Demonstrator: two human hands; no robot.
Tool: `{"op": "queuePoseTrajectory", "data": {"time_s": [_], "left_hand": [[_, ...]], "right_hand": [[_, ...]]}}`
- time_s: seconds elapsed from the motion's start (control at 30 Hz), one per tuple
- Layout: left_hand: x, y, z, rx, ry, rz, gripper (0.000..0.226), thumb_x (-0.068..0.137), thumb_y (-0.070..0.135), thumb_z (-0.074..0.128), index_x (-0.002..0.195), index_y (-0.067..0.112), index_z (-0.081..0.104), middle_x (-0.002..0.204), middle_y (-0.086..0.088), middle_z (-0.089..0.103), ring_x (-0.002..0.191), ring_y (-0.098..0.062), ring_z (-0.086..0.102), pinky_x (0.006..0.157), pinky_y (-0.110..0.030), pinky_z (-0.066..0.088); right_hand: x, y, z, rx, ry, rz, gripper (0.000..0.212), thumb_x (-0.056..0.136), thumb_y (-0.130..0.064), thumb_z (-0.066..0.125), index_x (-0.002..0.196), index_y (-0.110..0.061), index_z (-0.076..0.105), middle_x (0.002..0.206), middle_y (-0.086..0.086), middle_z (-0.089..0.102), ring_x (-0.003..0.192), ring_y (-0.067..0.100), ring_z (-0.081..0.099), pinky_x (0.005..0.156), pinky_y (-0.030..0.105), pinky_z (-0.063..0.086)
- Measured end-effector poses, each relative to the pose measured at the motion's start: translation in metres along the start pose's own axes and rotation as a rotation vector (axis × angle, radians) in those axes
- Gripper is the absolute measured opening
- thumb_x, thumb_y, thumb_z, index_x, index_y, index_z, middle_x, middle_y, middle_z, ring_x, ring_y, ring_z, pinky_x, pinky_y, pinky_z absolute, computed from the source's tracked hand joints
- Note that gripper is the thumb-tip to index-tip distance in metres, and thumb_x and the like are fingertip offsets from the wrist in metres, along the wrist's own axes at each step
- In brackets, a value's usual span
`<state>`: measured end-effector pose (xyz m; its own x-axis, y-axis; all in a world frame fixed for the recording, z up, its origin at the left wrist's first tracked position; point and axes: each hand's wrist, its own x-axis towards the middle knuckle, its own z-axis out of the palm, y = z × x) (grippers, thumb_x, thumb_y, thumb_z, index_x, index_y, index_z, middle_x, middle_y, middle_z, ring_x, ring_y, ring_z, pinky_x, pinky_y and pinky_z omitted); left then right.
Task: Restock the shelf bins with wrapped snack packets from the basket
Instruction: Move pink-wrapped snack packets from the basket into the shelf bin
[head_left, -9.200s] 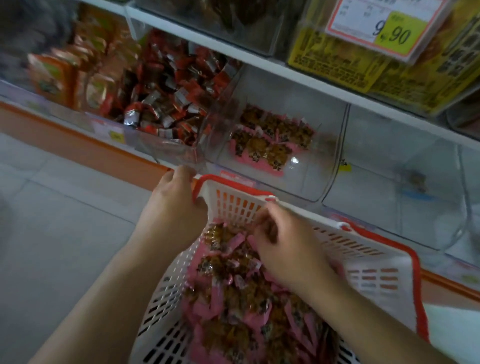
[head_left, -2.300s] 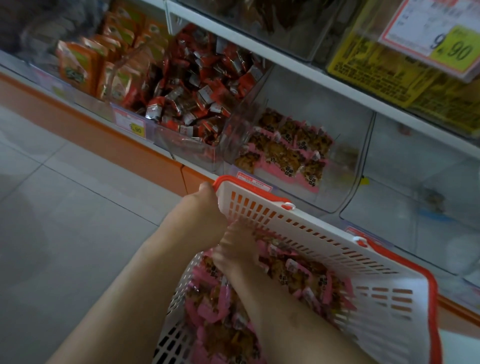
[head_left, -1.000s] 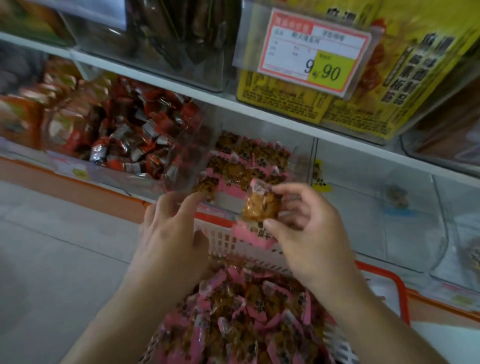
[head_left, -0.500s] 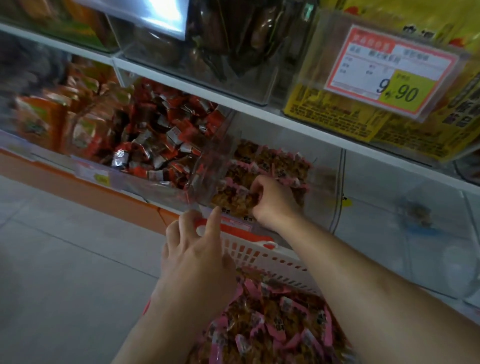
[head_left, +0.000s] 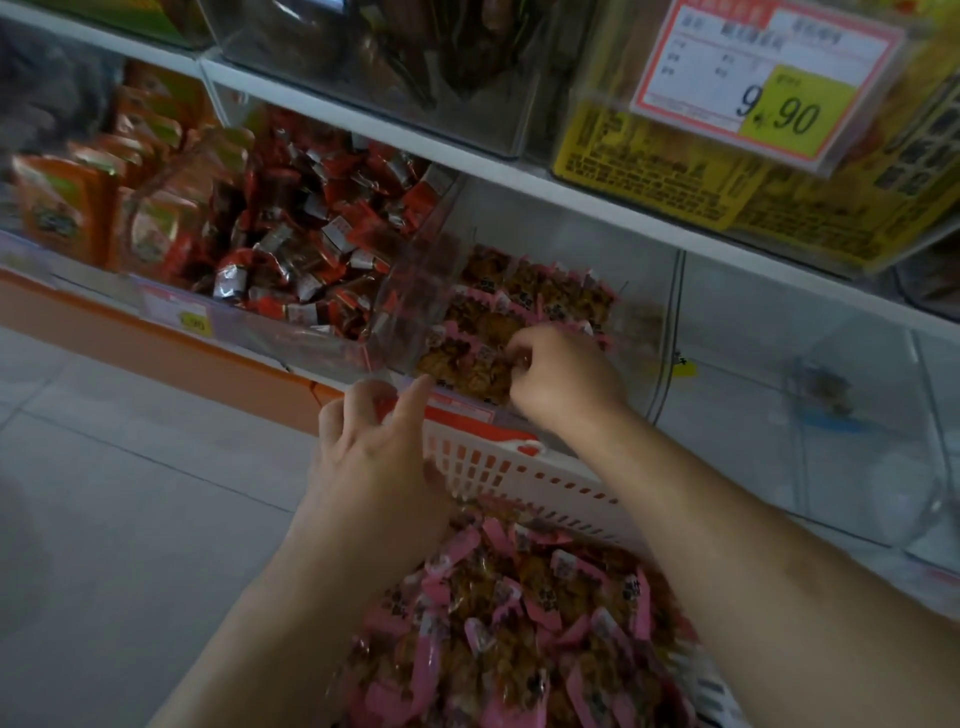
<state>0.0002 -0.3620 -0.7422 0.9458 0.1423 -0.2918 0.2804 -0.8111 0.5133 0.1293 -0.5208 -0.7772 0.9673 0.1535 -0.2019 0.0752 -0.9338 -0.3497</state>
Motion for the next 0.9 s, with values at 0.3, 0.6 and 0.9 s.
{"op": "queuePoseTrajectory", "data": {"time_s": [0.3,0.6,0.9], "left_hand": [[-0.009,-0.007,-0.004,-0.112,-0.004,-0.268,0.052,0.094,0.011,0.051,0.144,0.014,0.037,0.144,-0.017,0.041,0.127,-0.043,0.047,0.100,-0.053,0.046],[-0.015,-0.011,0.002,-0.040,-0.083,-0.257,0.038,0.088,-0.003,0.048,0.118,0.016,0.034,0.101,-0.018,0.061,0.081,-0.034,0.062,0.073,-0.049,0.056],[-0.016,0.009,-0.003,-0.021,0.238,-0.113,0.029,0.095,0.020,0.055,0.123,0.015,0.056,0.119,-0.007,0.057,0.107,-0.028,0.057,0.079,-0.031,0.052]], "right_hand": [[-0.156,0.028,-0.005,0.179,-0.248,-0.029,0.014,0.101,-0.018,0.061,0.102,-0.032,0.065,0.093,-0.019,0.065,0.079,-0.005,0.060,0.060,0.011,0.044],[-0.175,0.068,0.091,-0.017,-0.392,0.168,0.061,0.105,-0.039,0.059,0.160,-0.021,0.040,0.155,0.000,0.049,0.149,0.023,0.040,0.126,0.039,0.036],[-0.173,0.062,0.046,0.201,-0.168,0.142,0.015,0.103,-0.025,0.065,0.092,-0.034,0.070,0.085,-0.020,0.068,0.078,-0.007,0.063,0.065,0.003,0.042]]}}
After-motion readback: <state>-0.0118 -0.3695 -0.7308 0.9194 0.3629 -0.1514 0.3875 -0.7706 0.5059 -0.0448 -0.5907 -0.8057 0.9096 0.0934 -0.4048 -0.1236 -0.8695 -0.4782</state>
